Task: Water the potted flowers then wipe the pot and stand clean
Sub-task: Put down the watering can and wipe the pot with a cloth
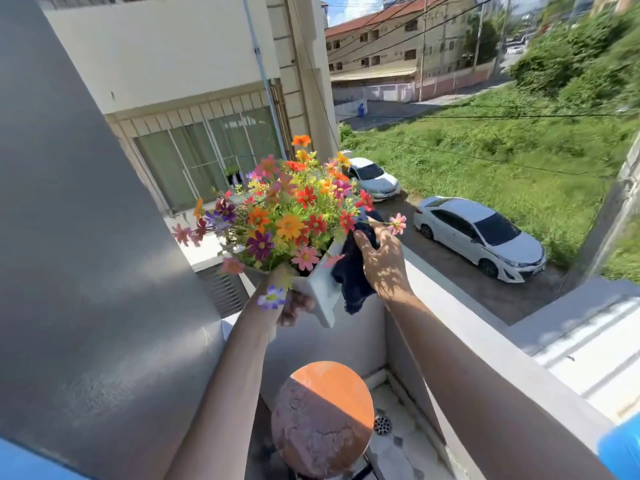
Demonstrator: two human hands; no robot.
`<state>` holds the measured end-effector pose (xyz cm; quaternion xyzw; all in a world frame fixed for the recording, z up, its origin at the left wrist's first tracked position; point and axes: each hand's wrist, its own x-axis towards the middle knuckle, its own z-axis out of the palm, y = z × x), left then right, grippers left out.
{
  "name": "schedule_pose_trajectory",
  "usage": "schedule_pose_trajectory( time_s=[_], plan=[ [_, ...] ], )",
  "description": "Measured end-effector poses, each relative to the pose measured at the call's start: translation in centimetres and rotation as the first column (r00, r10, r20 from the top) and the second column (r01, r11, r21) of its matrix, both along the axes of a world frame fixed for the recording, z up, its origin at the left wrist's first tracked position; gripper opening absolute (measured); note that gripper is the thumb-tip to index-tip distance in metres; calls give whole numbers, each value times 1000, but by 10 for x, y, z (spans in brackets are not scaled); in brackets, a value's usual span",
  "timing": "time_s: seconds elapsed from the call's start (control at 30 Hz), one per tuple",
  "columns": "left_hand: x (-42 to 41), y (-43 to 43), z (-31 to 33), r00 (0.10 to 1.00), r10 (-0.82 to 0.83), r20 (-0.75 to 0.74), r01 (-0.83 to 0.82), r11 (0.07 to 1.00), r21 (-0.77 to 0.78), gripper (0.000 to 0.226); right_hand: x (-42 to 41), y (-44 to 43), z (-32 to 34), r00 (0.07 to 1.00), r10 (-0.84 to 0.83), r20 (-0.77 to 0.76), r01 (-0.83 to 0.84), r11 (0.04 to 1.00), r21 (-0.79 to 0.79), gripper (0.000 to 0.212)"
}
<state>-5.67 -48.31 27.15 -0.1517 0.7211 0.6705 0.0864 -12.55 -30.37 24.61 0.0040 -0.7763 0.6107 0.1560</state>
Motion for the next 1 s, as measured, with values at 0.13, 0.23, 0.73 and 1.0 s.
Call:
schedule_pose_trajectory(
  time_s=[0.13, 0.23, 0.73, 1.0],
  plan=[
    [-3, 8, -1, 999, 11, -53, -8, 998, 60, 32, -14, 0, -10, 999, 8, 51, -7, 1000, -29, 11],
    [-8, 10, 0, 995, 66, -75, -53, 985, 163, 40, -5, -9, -7, 998, 3, -65, -5, 1000, -26, 23],
    [-15, 35, 14, 971, 204, -120, -166, 948, 273, 33, 36, -5, -69, 981, 165, -98, -175, 979, -104, 32],
    [-20, 47, 13, 978, 206, -35, -198, 967, 161, 31, 24, -11, -26, 950, 117, -288, -135, 990, -42, 34]
  ],
)
